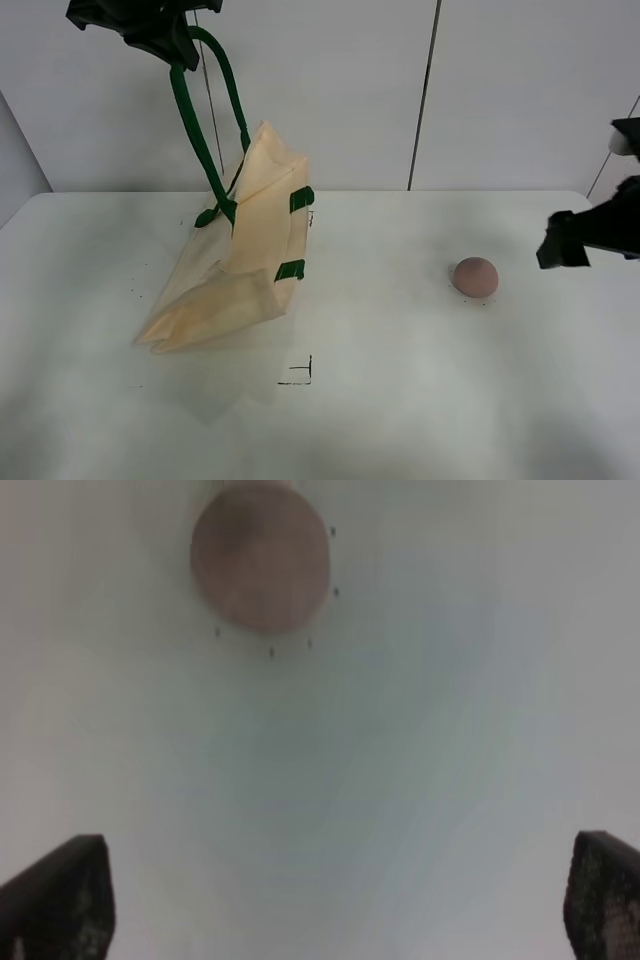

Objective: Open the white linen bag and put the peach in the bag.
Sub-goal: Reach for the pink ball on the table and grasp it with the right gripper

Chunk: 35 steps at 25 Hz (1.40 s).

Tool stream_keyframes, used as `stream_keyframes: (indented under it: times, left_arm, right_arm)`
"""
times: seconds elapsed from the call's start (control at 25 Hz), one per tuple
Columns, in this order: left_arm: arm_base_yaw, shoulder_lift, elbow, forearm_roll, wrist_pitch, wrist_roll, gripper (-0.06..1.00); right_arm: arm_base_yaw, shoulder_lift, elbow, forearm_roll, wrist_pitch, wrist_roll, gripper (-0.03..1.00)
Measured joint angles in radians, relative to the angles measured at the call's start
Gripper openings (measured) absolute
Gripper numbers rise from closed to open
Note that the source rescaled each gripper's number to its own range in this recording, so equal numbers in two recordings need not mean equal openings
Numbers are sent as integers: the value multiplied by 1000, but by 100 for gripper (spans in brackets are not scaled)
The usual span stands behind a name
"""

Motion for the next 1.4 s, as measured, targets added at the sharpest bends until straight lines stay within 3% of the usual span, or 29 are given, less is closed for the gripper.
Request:
stream_keyframes:
  times: [0.2, 0.4, 0.64, 0.88, 1.4]
  left_arm:
    - [0, 0, 3, -3, 0, 0, 0]
    - [0, 0, 3, -3, 0, 0, 0]
    - [0, 0, 3, -4, 0, 0, 0]
    - [-3, 0, 3, -4, 0, 0, 0]
    - [-3, 0, 3, -4, 0, 0, 0]
  right_arm:
    - [0, 323, -260, 6, 35, -9, 100]
    - [0, 523, -401, 27, 68, -15, 100]
    - [0, 613, -413, 130, 61, -89, 100]
    - [0, 657, -415, 148, 22, -115, 100]
    - [59, 730, -418, 61, -22, -111, 100]
